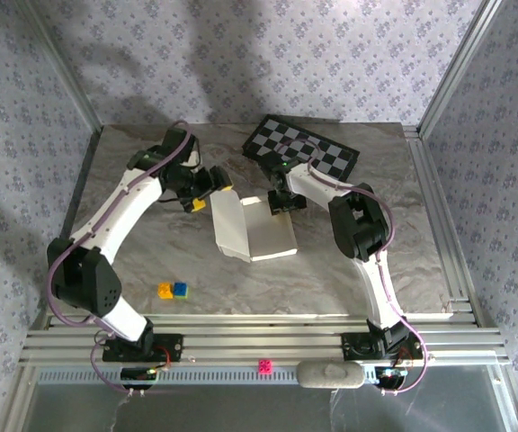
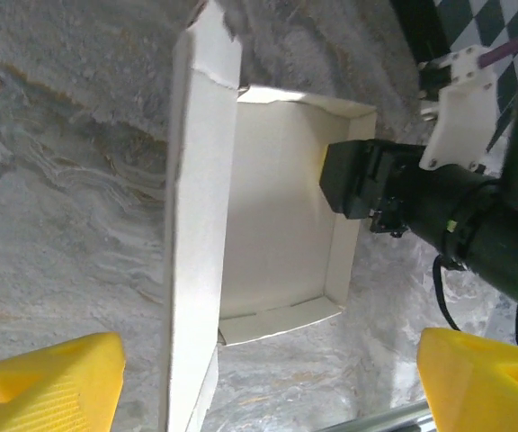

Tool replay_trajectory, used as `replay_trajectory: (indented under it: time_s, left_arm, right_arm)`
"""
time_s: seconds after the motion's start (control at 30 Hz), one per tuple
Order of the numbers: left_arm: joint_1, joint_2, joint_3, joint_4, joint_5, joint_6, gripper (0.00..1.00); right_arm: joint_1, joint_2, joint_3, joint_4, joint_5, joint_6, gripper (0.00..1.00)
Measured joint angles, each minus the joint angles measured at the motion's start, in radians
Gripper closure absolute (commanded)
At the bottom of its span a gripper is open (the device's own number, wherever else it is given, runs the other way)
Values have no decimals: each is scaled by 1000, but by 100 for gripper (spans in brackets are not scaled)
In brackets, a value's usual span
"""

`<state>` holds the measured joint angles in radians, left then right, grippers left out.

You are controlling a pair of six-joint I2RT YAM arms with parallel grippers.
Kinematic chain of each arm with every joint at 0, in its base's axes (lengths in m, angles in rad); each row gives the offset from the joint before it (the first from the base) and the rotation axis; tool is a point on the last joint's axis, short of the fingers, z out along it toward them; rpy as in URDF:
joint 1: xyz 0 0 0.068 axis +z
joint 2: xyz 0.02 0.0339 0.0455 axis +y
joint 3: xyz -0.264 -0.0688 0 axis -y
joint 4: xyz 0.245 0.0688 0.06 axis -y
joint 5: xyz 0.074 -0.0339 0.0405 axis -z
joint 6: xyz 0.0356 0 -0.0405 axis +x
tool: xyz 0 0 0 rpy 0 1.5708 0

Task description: Fold the paper box

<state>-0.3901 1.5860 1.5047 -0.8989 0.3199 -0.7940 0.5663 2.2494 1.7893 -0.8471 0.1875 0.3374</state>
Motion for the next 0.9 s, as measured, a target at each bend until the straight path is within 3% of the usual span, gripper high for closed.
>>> replay_trajectory:
  time_s: [0.2, 0.4, 0.6, 0.67, 0.7, 0.9]
  left_arm:
    - [-61, 68, 101, -130, -121, 89, 21]
    - [-110, 127, 106, -209, -272, 169, 36]
    - [-159, 150, 107, -227, -384, 227, 77]
    - [-177, 171, 121, -235, -412, 245, 96]
    - [-183, 185, 133, -237, -424, 256, 100]
    - [-199, 276, 261, -273, -517, 370, 100]
  right_arm:
    - [-3, 0, -2, 2, -11, 15, 40]
    - [-4, -2, -5, 5, -18, 19, 41]
    - [-9, -2, -6, 5, -31, 26, 41]
    - [-13, -3, -6, 5, -40, 33, 41]
    - [-15, -4, -6, 5, -44, 37, 41]
    - [-36, -59, -54, 6, -87, 85, 37]
